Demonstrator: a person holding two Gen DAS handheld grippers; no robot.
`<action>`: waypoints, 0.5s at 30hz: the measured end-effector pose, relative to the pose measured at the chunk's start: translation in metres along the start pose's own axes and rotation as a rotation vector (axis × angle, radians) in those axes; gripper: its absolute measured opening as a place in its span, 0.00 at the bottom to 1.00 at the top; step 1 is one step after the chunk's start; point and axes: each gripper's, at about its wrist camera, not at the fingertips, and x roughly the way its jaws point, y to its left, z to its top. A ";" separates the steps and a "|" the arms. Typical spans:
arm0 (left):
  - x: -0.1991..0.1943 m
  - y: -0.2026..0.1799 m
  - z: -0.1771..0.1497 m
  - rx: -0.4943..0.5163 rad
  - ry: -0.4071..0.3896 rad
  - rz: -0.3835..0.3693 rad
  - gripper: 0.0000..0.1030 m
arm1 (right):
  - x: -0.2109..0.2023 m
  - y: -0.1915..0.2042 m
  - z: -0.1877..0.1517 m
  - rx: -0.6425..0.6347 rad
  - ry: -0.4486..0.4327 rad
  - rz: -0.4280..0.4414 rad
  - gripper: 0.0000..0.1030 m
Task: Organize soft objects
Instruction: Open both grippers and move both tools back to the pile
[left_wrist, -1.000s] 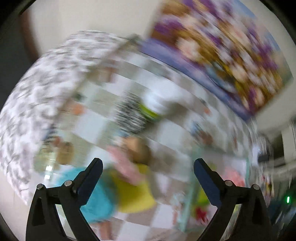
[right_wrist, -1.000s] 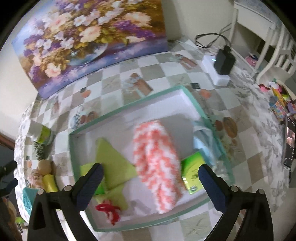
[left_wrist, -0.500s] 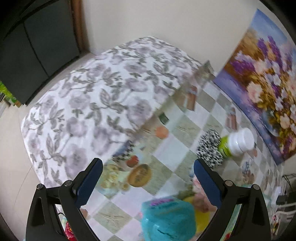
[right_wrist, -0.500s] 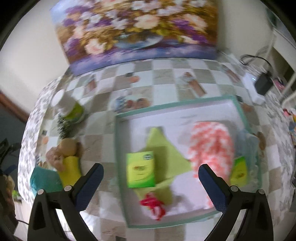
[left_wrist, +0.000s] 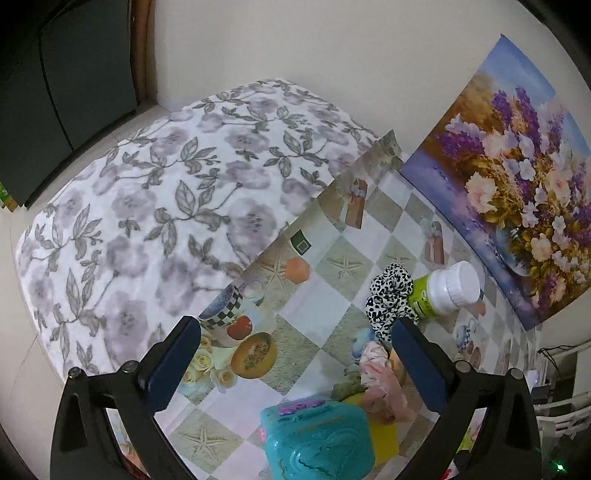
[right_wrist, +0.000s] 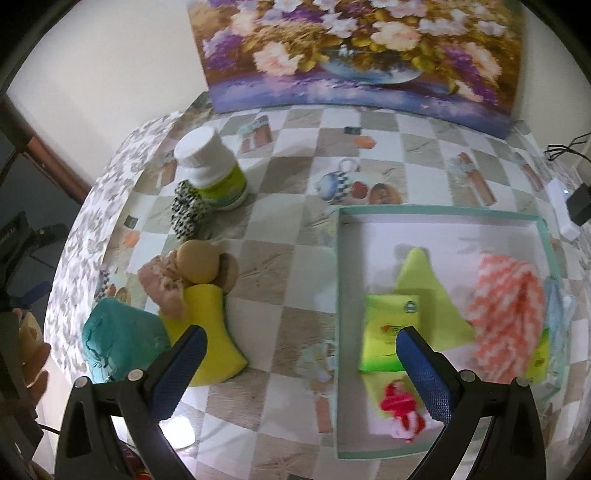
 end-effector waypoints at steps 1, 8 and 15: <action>0.001 -0.002 0.000 0.005 -0.001 -0.002 1.00 | 0.003 0.003 0.000 -0.003 0.006 0.006 1.00; 0.018 -0.028 -0.009 0.132 0.079 -0.002 1.00 | 0.030 0.023 -0.004 -0.039 0.068 0.038 1.00; 0.049 -0.056 -0.027 0.292 0.242 0.051 1.00 | 0.054 0.043 -0.012 -0.099 0.129 0.056 1.00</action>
